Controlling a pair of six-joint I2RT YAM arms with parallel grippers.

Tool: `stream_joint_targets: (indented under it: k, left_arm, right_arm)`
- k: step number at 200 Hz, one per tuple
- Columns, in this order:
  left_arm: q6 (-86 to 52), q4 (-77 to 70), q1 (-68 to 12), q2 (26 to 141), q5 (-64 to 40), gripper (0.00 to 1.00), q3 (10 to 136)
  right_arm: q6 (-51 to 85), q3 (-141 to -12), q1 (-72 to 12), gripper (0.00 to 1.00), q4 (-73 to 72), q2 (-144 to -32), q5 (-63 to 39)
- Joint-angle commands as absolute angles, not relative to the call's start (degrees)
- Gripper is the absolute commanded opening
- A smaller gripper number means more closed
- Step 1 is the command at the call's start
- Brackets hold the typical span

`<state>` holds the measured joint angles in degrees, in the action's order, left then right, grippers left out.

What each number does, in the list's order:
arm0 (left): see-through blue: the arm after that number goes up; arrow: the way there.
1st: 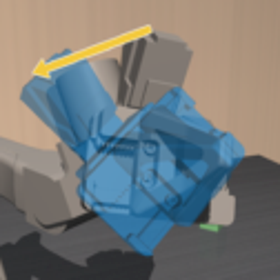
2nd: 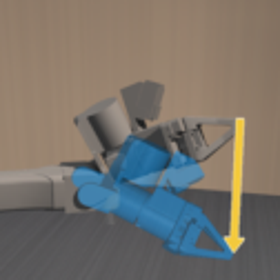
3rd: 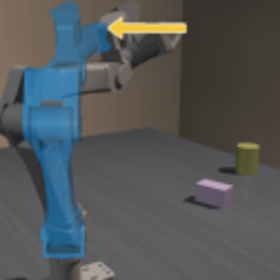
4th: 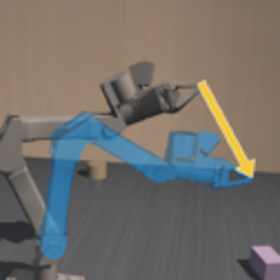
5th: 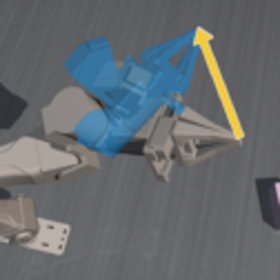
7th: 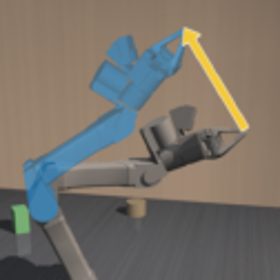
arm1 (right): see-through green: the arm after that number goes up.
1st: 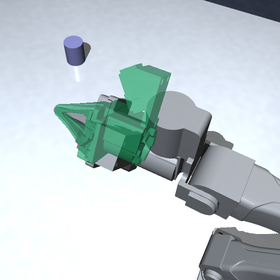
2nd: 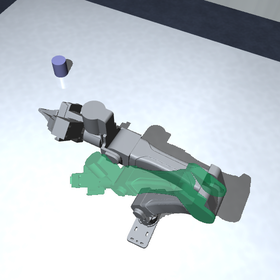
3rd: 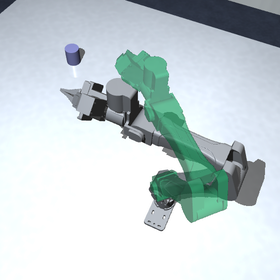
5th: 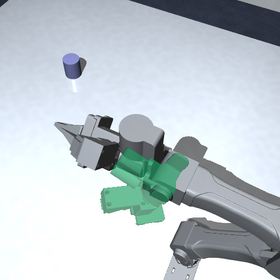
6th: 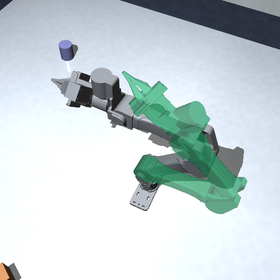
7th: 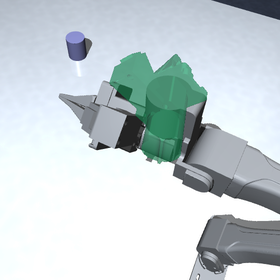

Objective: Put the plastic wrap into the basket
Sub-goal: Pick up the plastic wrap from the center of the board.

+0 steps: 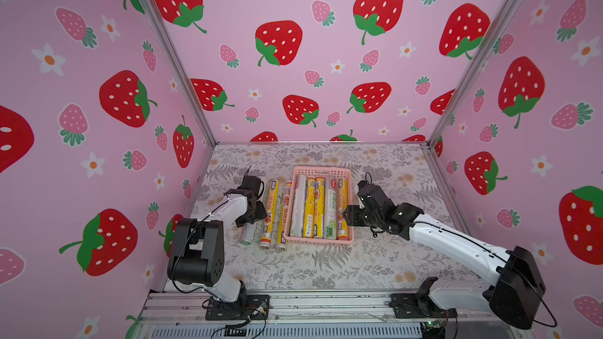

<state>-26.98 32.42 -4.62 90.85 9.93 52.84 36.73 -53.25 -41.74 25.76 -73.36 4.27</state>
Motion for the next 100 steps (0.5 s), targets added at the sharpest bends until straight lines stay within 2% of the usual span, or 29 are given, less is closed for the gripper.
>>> stream_joint_targets:
  k: [1,35,65,100]
  left_arm:
    - [-26.89,31.6,-3.53,92.88,10.29,0.68,52.46]
    - [-26.89,31.35,-3.1,93.2,8.41,0.6,52.27]
    - [-27.5,31.17,-3.08,92.87,6.27,0.48,51.47]
    - [-27.96,32.6,-3.11,90.09,6.76,0.43,50.9]
  right_arm:
    - [35.85,-53.35,-41.77,0.62,25.48,-73.05,5.38]
    - [35.94,-53.68,-41.78,0.62,25.56,-73.09,5.89]
    - [35.86,-54.18,-41.82,0.61,25.92,-72.78,5.88]
    - [35.78,-54.32,-41.77,0.61,25.93,-70.98,5.8]
